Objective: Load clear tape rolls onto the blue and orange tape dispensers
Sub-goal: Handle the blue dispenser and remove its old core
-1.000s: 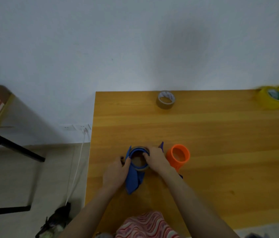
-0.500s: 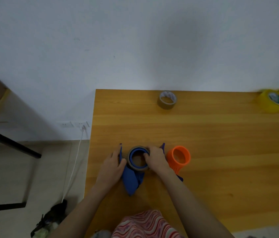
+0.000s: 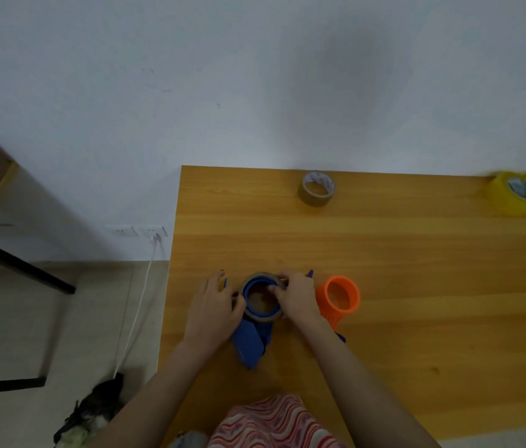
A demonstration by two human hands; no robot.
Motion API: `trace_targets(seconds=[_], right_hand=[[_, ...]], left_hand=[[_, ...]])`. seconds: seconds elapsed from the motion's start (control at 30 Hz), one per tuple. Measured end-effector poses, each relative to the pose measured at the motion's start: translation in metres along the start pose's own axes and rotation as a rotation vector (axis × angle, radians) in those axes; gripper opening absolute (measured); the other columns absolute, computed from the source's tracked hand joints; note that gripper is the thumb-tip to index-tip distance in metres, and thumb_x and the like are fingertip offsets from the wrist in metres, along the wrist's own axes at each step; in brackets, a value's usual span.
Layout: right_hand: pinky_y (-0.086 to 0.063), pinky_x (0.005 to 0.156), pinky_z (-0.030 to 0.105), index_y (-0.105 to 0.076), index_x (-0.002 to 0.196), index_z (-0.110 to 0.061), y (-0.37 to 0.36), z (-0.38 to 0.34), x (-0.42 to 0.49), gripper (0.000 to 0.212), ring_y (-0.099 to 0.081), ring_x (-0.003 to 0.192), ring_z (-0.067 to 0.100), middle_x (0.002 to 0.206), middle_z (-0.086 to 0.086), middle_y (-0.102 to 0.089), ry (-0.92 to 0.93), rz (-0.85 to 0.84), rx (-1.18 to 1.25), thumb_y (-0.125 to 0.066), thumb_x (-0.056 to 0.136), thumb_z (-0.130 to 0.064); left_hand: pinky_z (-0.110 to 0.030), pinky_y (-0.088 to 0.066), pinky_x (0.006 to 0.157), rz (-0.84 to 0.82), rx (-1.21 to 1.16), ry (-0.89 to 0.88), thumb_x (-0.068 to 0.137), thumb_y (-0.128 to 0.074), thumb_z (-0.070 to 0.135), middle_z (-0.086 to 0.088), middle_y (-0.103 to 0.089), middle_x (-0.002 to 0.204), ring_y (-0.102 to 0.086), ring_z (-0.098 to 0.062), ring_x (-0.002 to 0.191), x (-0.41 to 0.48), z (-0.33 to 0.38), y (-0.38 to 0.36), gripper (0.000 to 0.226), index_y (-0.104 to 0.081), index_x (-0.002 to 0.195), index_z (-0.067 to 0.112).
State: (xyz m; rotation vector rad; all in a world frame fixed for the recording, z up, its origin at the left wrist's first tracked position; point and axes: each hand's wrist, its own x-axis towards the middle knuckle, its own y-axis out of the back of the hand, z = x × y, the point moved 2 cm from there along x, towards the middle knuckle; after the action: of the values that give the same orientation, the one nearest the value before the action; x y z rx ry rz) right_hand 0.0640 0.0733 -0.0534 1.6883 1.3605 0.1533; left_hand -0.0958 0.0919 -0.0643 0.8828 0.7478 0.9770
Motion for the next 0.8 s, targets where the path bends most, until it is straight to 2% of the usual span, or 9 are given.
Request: trace_targets(seconds=[0.17, 0.27, 0.37, 0.4, 0.47, 0.6, 0.67, 0.73, 0.8], right_hand=[[-0.059, 0.059, 0.033, -0.062, 0.120, -0.010, 0.010, -0.007, -0.004, 0.033, -0.066, 0.058, 0.018, 0.096, 0.011, -0.071, 0.058, 0.039, -0.036, -0.053, 0.095, -0.030], [-0.059, 0.055, 0.036, -0.063, 0.115, -0.011, 0.018, -0.010, -0.004, 0.029, -0.067, 0.056, 0.020, 0.086, 0.010, -0.070, 0.073, 0.058, -0.017, -0.052, 0.095, -0.028], [-0.058, 0.055, 0.034, -0.066, 0.107, -0.010, 0.028, -0.017, -0.002, 0.026, -0.065, 0.061, 0.018, 0.082, 0.006, -0.068, 0.101, 0.084, 0.020, -0.051, 0.095, -0.028], [-0.054, 0.054, 0.029, -0.067, 0.105, -0.011, 0.032, -0.019, -0.001, 0.026, -0.061, 0.063, 0.015, 0.084, 0.005, -0.068, 0.119, 0.104, 0.007, -0.050, 0.095, -0.029], [-0.043, 0.059, 0.022, -0.067, 0.107, -0.012, 0.040, -0.025, 0.004, 0.028, -0.059, 0.073, 0.014, 0.092, 0.003, -0.068, 0.152, 0.137, -0.004, -0.048, 0.096, -0.030], [-0.046, 0.072, 0.024, -0.059, 0.121, -0.011, 0.053, -0.037, 0.021, 0.032, -0.063, 0.098, 0.020, 0.105, 0.004, -0.067, 0.147, 0.182, 0.084, -0.047, 0.097, -0.028], [-0.053, 0.074, 0.030, -0.059, 0.118, -0.011, 0.058, -0.041, 0.032, 0.031, -0.065, 0.095, 0.021, 0.101, 0.004, -0.067, 0.105, 0.194, 0.155, -0.049, 0.096, -0.031], [-0.055, 0.068, 0.036, -0.062, 0.098, -0.011, 0.058, -0.044, 0.043, 0.029, -0.068, 0.083, 0.023, 0.087, 0.004, -0.067, 0.071, 0.161, 0.221, -0.048, 0.096, -0.036], [-0.057, 0.067, 0.040, -0.059, 0.092, -0.011, 0.055, -0.047, 0.055, 0.032, -0.068, 0.077, 0.025, 0.082, 0.006, -0.066, 0.049, 0.100, 0.196, -0.042, 0.097, -0.038]], left_hand=[[-0.033, -0.033, 0.105, -0.005, -0.022, -0.003, 0.092, -0.047, 0.039, -0.007, -0.038, 0.146, -0.036, -0.020, 0.134, 0.003, 0.004, 0.003, 0.033, -0.065, 0.096, 0.011], [-0.036, -0.029, 0.103, 0.068, -0.082, 0.004, 0.090, -0.052, 0.033, -0.004, -0.047, 0.138, -0.042, -0.019, 0.128, 0.007, 0.008, 0.009, 0.026, -0.063, 0.091, 0.010], [-0.023, -0.043, 0.072, 0.122, -0.206, 0.001, 0.090, -0.054, 0.030, -0.005, -0.063, 0.109, -0.057, -0.013, 0.085, 0.015, 0.014, 0.018, 0.026, -0.061, 0.098, 0.007], [-0.017, -0.041, 0.059, 0.136, -0.250, -0.002, 0.091, -0.054, 0.029, -0.004, -0.065, 0.097, -0.054, -0.008, 0.070, 0.018, 0.017, 0.023, 0.025, -0.060, 0.101, 0.006], [-0.014, -0.040, 0.047, 0.170, -0.333, 0.007, 0.091, -0.054, 0.027, 0.000, -0.063, 0.083, -0.048, 0.002, 0.058, 0.023, 0.026, 0.032, 0.022, -0.057, 0.103, 0.008], [-0.012, -0.043, 0.051, 0.217, -0.513, 0.108, 0.092, -0.054, 0.029, 0.005, -0.061, 0.081, -0.057, -0.001, 0.067, 0.043, 0.039, 0.045, 0.016, -0.053, 0.103, 0.017], [-0.016, -0.045, 0.058, 0.243, -0.570, 0.168, 0.091, -0.054, 0.031, 0.002, -0.063, 0.087, -0.063, -0.012, 0.076, 0.059, 0.041, 0.048, 0.013, -0.051, 0.098, 0.020], [-0.020, -0.047, 0.062, 0.245, -0.612, 0.204, 0.091, -0.054, 0.032, -0.001, -0.065, 0.093, -0.064, -0.015, 0.081, 0.076, 0.040, 0.048, 0.017, -0.052, 0.102, 0.018], [-0.023, -0.048, 0.067, 0.232, -0.648, 0.227, 0.092, -0.053, 0.034, -0.002, -0.063, 0.101, -0.062, -0.015, 0.087, 0.092, 0.037, 0.045, 0.025, -0.052, 0.109, 0.016]])
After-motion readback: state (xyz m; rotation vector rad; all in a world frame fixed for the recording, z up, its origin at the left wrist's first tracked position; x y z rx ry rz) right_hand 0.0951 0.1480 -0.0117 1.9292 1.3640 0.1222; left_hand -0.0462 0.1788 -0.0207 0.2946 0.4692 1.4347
